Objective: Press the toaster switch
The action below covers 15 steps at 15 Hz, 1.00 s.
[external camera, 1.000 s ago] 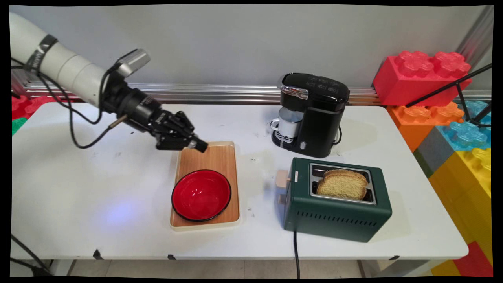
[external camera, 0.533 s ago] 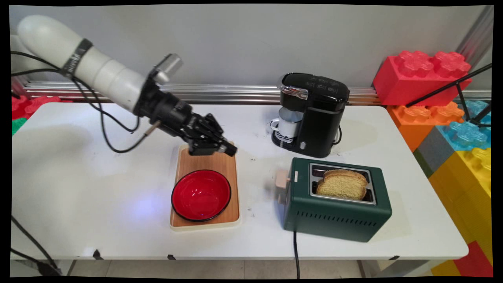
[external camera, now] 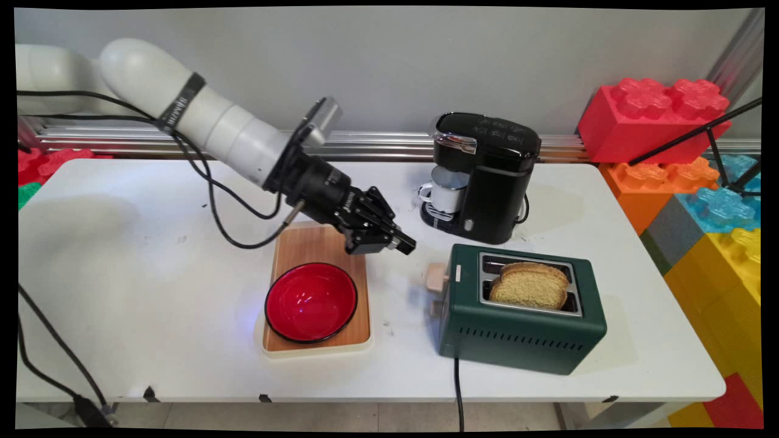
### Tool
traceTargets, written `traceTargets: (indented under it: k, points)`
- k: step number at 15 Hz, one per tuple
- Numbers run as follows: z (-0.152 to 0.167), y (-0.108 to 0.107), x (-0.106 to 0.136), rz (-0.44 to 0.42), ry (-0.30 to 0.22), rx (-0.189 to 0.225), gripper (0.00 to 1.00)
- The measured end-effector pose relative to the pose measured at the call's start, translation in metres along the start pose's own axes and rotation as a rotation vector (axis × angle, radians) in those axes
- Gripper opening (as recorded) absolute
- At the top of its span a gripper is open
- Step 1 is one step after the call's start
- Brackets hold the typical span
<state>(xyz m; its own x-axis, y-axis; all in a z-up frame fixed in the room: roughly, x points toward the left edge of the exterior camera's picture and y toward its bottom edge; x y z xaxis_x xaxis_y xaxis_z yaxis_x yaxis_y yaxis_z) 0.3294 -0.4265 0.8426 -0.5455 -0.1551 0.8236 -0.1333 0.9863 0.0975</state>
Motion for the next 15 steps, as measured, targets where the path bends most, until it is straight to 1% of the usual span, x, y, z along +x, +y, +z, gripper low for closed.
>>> traceTargets:
  k: [7,15]
  points:
    - [0.030,-0.002,0.010,0.020,-0.012,-0.012,0.00]
    - [0.044,-0.002,0.006,0.014,-0.037,-0.013,0.00]
